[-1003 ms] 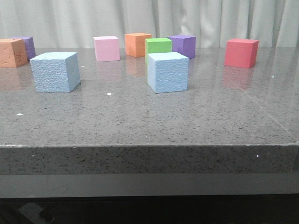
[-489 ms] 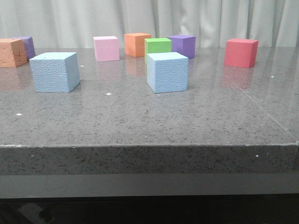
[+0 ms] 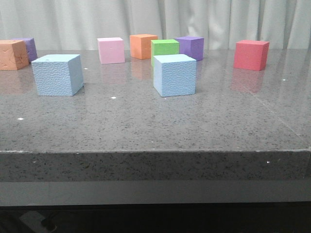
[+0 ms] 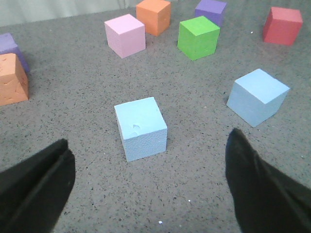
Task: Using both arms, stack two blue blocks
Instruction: 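Move the left gripper toward the other light blue cube, then lower the left gripper onto the light blue cube and grasp it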
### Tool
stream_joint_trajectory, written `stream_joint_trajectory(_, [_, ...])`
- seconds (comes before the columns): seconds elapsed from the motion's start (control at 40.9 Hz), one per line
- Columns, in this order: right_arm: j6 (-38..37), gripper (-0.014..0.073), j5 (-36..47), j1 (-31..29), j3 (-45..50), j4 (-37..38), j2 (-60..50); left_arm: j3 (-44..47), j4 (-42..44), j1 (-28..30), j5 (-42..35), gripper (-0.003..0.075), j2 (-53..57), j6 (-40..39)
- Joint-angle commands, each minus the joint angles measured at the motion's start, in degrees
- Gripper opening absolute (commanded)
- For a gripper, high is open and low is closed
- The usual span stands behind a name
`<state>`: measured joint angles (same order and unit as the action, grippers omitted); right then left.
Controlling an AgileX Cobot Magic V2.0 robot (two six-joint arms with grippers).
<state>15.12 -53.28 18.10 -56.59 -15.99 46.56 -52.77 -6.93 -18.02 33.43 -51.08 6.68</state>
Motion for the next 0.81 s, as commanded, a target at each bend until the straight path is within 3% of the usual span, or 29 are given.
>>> stream_joint_trajectory(0.0, [0.5,0.0664,3.0,-0.4,-1.4,-0.5,-0.5,-5.4,-0.6,-0.6,-4.7,0.0616,-5.5,0.1])
stream_joint_trajectory(0.22, [0.5,0.0664,3.0,-0.4,-1.4,-0.5,-0.5,-14.9,-0.5,-0.6,-1.9,0.0616,-20.0,-3.0])
stream_joint_trajectory(0.489, [0.5,0.0664,3.0,-0.4,-1.4,-0.5,-0.5,-27.8,6.6,-0.6,6.8,0.0616,-35.5,-15.3])
stream_joint_trajectory(0.783, [0.5,0.0664,3.0,-0.4,-1.4,-0.5,-0.5,-32.5,8.4,-0.6,8.8,0.0616,-45.5,-20.2])
